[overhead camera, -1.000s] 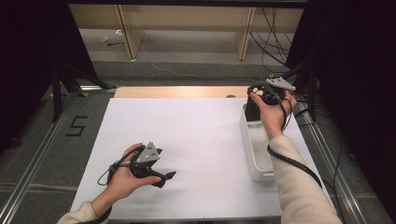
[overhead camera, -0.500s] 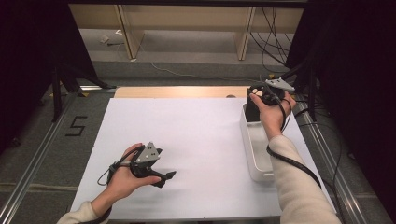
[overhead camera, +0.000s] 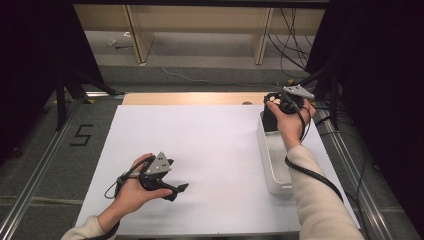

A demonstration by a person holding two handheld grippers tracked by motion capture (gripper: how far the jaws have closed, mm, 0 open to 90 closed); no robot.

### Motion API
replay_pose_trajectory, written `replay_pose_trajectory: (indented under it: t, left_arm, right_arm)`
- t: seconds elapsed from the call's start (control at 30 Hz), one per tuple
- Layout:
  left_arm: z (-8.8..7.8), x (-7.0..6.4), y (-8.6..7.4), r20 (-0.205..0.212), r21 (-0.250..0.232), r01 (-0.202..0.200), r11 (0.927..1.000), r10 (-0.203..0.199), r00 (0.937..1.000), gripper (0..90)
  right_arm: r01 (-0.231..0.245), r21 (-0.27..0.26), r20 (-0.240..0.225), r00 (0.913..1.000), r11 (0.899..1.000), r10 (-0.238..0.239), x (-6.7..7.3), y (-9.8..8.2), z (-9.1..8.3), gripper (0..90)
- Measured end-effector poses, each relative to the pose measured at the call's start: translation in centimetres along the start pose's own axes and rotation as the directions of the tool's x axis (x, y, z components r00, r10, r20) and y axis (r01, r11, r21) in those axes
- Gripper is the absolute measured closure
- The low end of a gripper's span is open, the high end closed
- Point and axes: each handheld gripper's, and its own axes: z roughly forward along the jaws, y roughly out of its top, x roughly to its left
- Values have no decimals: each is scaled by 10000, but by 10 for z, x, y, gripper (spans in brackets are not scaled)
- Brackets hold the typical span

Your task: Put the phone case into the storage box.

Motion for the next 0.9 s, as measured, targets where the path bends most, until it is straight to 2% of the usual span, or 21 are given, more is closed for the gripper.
replay_pose_trajectory:
  t: [0.9]
  left_arm:
    - [1, 0, 0, 24, -26, 7, 10000, -7, 10000, 70]
  right_arm:
    - [119, 322, -24, 9999, 9994, -119, 2, -7, 6, 146]
